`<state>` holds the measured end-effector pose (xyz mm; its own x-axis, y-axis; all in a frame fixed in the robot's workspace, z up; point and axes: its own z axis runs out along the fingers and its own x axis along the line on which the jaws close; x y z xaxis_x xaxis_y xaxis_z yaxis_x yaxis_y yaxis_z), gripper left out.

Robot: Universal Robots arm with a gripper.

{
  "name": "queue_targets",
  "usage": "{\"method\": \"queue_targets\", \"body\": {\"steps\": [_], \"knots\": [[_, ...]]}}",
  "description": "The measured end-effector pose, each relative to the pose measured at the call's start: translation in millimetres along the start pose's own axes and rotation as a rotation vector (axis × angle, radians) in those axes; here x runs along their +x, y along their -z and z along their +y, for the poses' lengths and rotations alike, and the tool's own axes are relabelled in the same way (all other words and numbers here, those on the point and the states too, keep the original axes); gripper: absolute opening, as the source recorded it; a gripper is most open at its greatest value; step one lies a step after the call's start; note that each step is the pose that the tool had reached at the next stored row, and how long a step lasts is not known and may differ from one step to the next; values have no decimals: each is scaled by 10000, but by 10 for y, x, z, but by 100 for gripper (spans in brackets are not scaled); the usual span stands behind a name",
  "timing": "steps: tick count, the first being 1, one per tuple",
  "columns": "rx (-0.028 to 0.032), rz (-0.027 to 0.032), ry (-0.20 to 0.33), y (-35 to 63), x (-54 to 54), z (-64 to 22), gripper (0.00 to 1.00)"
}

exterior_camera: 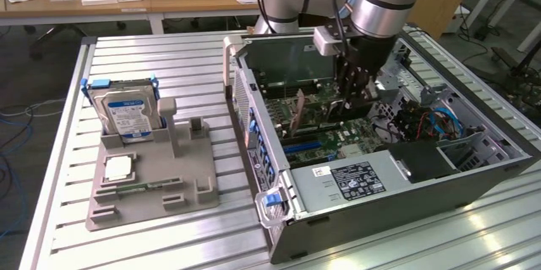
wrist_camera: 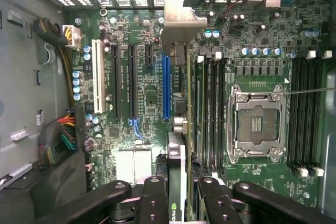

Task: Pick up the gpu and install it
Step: 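Insert the gpu into the slot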

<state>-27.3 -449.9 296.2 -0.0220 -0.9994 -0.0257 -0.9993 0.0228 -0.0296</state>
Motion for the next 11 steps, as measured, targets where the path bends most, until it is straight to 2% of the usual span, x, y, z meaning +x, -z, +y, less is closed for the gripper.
{"method": "queue_targets", "body": {"steps": [6, 11], "knots": [[0, 15, 1, -31, 2, 54, 27], [0, 42, 3, -37, 3, 57, 27]]}}
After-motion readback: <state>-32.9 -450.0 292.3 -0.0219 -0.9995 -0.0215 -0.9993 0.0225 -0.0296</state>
